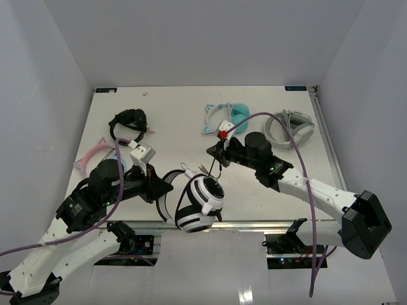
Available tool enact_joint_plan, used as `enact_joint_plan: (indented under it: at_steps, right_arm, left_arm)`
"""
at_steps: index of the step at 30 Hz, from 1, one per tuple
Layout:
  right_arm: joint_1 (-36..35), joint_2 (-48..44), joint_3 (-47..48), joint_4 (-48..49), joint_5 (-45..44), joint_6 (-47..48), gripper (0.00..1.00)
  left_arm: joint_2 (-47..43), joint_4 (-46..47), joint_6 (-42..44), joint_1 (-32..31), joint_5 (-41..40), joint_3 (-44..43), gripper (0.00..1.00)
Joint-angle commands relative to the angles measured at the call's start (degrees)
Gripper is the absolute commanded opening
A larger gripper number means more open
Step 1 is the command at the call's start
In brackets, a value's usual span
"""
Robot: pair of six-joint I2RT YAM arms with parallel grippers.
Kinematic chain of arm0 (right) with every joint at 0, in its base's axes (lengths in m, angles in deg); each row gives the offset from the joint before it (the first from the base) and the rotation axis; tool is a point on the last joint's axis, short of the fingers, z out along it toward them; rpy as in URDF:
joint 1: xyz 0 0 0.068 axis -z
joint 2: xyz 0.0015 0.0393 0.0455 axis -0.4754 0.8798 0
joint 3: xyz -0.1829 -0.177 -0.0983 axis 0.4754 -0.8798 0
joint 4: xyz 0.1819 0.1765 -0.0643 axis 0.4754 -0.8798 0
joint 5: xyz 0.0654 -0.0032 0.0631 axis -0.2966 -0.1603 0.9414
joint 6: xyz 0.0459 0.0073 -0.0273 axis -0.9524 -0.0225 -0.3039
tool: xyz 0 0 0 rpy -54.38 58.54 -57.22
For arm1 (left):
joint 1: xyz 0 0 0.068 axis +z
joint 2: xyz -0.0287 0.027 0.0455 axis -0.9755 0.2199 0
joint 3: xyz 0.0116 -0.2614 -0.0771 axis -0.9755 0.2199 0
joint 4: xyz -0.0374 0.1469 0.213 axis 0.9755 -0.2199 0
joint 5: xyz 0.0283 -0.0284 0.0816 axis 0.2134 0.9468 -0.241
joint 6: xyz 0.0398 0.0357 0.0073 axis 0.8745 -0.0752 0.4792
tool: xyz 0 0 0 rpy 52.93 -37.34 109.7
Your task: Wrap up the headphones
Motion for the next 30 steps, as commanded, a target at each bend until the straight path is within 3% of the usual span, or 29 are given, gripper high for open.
enact_joint_plan:
  at_steps: [1,12,19,24,30]
  right_arm:
    - [0.55,-3.00,3.47,1.07,-3.97,0.95,0.11]
    - [0.63,-10.20,5.42,1.88,-10.53,3.15,0.15]
    - [0.63,-9.21,12.26,-5.47,-7.40,3.48,0.15]
    - [0.63,-7.97,16.15,-11.76,-6.16,4.73,0.16]
    - [0.63,-3.57,22.07,-16.95,-6.39,6.93,0.08]
  left_arm:
    - [0.80,0.99,0.65,-0.07,2.69,0.22,0.00]
    - [7.34,-1.30,3.27,-0.13,-3.85,0.61,0.00]
    - [15.12,-1.06,4.58,-0.04,-9.62,-1.33,0.00]
    - [22.17,-2.48,4.50,-0.13,-21.14,-5.28,0.00]
    - [24.77,-1.37,4.58,-0.59,-23.97,-8.17,0.00]
